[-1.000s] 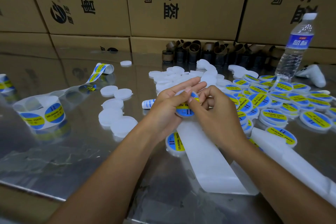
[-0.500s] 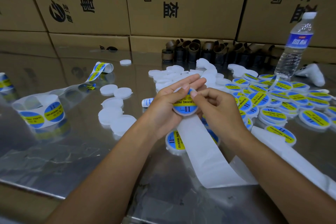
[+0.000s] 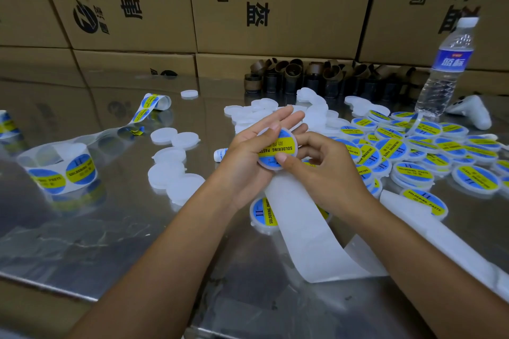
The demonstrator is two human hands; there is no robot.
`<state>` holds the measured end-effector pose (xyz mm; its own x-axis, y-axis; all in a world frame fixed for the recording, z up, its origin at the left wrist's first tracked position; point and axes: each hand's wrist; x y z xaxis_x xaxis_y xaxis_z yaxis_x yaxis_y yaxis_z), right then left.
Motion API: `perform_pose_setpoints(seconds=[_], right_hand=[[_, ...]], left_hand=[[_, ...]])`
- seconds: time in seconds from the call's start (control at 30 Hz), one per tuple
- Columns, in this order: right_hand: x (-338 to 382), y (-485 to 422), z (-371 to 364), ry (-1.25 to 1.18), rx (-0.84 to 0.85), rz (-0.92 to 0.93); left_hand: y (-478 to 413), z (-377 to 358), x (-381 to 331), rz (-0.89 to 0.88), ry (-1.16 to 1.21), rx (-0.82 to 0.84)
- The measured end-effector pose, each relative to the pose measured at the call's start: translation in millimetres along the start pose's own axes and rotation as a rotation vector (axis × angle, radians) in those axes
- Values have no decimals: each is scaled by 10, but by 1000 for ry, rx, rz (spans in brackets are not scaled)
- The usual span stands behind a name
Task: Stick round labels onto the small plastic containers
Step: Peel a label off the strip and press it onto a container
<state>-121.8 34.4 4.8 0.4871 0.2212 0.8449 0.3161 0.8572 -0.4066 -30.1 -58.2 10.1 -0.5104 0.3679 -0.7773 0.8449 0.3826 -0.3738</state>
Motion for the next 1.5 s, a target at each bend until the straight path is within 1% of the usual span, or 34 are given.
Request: perform_pose_setpoints(seconds=[0.1,0.2,0.27,0.47,0.6,0.67,0.83,0.97,1.03,1.2,1.33,1.4,1.5], right_hand=[[0,-9,-8,-26,-35,3],[-12,-16,-3,-44,-118,-41],[-9,-11,1,-60,-138,-60],[16,-11,4,-49,-190,-80],[13,-11,27,-92,-296,-103],[12,-16,32,-110,-324,-106],[13,-24,38,-97,-343,-83],[4,-28,50,-107,-342,-76],[-1,-22,48,-94,-323,-58],[-8,-5,34,28,-227,-28],[-26,-32,47,13,-218,-21],[-55,-55,91,-18,-235,-27],[-124,-105,228,14,-329,-69]], left_hand=[[-7,1,13,-18,-26,-53],[-11,21,38,-31,-106,-148],[-7,28,42,-31,-145,-180],[8,20,28,-14,-214,-184],[24,10,80,21,-416,-180],[30,14,90,28,-473,-190],[37,14,86,32,-488,-179],[16,4,77,26,-500,-234],[9,7,70,28,-514,-257],[17,12,53,-2,-495,-297],[22,3,50,13,-504,-313],[16,0,45,18,-500,-333],[6,18,28,-7,-454,-410]])
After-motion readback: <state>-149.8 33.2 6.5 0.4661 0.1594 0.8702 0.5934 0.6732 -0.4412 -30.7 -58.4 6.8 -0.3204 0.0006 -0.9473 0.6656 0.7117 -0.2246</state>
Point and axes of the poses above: each hand's wrist, its own y-axis away from the middle knuckle, its own z-axis out of the back of the hand, x = y × z, and after that the axes turned 9 degrees about x, right-handed
